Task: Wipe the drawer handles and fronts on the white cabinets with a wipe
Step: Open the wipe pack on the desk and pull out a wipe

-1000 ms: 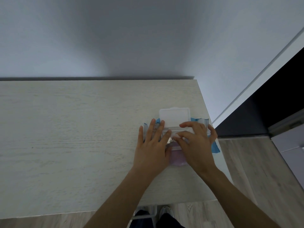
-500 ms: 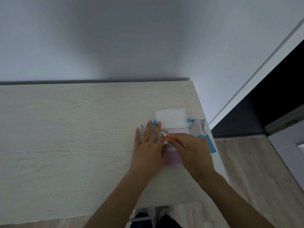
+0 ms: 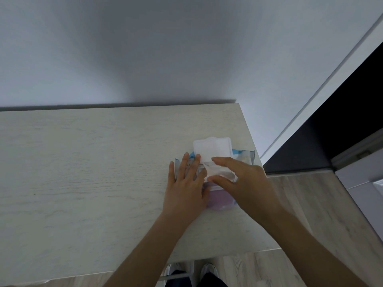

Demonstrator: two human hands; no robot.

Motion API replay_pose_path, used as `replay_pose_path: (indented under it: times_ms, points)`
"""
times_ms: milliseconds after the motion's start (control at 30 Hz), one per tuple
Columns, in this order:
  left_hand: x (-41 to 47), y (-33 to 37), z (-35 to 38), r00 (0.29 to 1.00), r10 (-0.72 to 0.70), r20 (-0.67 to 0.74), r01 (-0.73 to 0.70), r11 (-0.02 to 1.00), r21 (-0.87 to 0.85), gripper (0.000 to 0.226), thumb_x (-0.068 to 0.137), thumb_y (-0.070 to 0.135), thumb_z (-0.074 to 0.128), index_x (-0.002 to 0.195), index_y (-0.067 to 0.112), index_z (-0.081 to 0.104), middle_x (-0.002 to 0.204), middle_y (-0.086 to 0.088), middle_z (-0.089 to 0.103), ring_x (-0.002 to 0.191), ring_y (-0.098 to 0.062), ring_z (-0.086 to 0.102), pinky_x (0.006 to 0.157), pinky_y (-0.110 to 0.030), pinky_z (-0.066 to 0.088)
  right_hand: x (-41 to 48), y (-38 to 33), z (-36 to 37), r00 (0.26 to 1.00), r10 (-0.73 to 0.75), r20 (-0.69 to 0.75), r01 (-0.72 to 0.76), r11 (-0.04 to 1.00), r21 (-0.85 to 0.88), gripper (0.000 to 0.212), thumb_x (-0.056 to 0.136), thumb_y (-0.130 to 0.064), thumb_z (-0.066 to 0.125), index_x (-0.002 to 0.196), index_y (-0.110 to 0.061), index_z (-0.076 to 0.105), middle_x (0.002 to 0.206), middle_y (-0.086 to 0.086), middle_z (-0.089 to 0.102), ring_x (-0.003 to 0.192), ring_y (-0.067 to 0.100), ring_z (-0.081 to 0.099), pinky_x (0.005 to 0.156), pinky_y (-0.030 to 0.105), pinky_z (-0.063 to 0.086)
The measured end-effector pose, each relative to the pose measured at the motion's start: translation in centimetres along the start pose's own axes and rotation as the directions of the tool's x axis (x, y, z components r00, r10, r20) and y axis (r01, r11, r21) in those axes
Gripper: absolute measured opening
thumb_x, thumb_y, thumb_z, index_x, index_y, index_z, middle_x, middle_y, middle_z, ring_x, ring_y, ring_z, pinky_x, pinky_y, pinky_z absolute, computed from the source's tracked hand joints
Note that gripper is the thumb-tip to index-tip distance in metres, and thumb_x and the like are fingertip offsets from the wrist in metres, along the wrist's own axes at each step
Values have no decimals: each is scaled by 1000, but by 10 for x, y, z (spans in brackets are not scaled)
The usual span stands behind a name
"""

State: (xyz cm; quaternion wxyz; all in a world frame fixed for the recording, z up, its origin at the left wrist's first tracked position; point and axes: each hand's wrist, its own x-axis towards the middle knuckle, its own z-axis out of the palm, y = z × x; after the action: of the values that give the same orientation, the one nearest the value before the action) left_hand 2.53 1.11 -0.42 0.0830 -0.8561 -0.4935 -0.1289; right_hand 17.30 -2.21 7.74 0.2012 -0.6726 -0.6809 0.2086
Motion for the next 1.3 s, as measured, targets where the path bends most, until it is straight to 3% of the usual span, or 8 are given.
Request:
replay_pose_path:
  times_ms: [167, 267, 367, 500, 700, 900, 1233, 1300]
  points:
    - [0, -1, -4, 1000, 5, -3, -5, 999, -49, 53, 84, 44, 34, 119, 20, 66, 136, -10, 56, 129, -36, 46, 100, -61, 27, 1, -6, 1, 955, -220, -200, 212, 975, -62, 20, 70, -22, 71, 86, -9, 74, 75, 2, 74, 65, 17, 71, 64, 30, 56]
    - [1, -1, -6, 1000, 3, 25, -2, 999, -52, 54, 85, 44, 33, 118, 18, 67, 135, -10, 56, 129, -35, 46, 101, -58, 28, -4, -19, -17, 940, -239, -243, 248, 969, 9, 24, 76, -25, 66, 87, -5, 74, 76, 4, 74, 64, 12, 70, 64, 26, 58]
    - [0, -2, -10, 998, -3, 62, 7, 997, -76, 54, 85, 44, 33, 117, 17, 67, 135, -11, 56, 130, -35, 45, 101, -57, 28, -7, -37, -44, 955, -79, -286, 149, 961, 233, 29, 77, -31, 61, 91, -9, 75, 76, -13, 66, 68, -16, 59, 68, -6, 42]
    - [2, -1, -14, 1000, 13, 19, -12, 998, -66, 46, 83, 43, 48, 113, 15, 69, 129, -13, 60, 124, -37, 52, 99, -62, 34, -8, -44, -83, 958, 96, -270, 22, 915, 404, 9, 77, -25, 70, 76, -34, 68, 66, -23, 68, 71, -6, 64, 63, 4, 50]
    - [-2, 17, -26, 998, -52, -44, 42, 978, -203, 76, 70, 37, 79, 132, 14, 41, 114, -10, 68, 110, -28, 64, 108, -60, 29, -7, -46, -128, 939, 137, -316, 24, 889, 457, 11, 79, -24, 71, 68, -25, 69, 68, -15, 68, 58, 1, 64, 52, 4, 47]
    - [-4, 33, -28, 966, 84, 245, -22, 969, -247, 70, 103, 48, 6, 122, 14, 64, 125, -5, 64, 120, -23, 58, 112, -46, 28, -14, -34, -133, 904, 199, -379, -5, 890, 456, 15, 78, -28, 72, 64, -32, 68, 64, -16, 69, 56, 3, 65, 52, 8, 50]
    - [20, 17, -36, 978, 154, 142, -106, 949, -297, 62, 101, 50, 17, 95, 22, 71, 103, 0, 68, 99, -25, 66, 100, -50, 45, -23, -20, -129, 873, 304, -382, -88, 867, 490, 8, 78, -27, 70, 70, -28, 69, 64, -20, 67, 57, -2, 64, 43, 6, 45]
    - [41, 8, -43, 985, 67, 162, -9, 943, -333, 57, 96, 53, 23, 112, 17, 64, 118, -10, 63, 105, -30, 63, 98, -48, 46, -26, -18, -128, 868, 288, -404, -84, 888, 453, 14, 80, -24, 69, 68, -31, 67, 60, -26, 65, 59, -6, 62, 45, 2, 43]
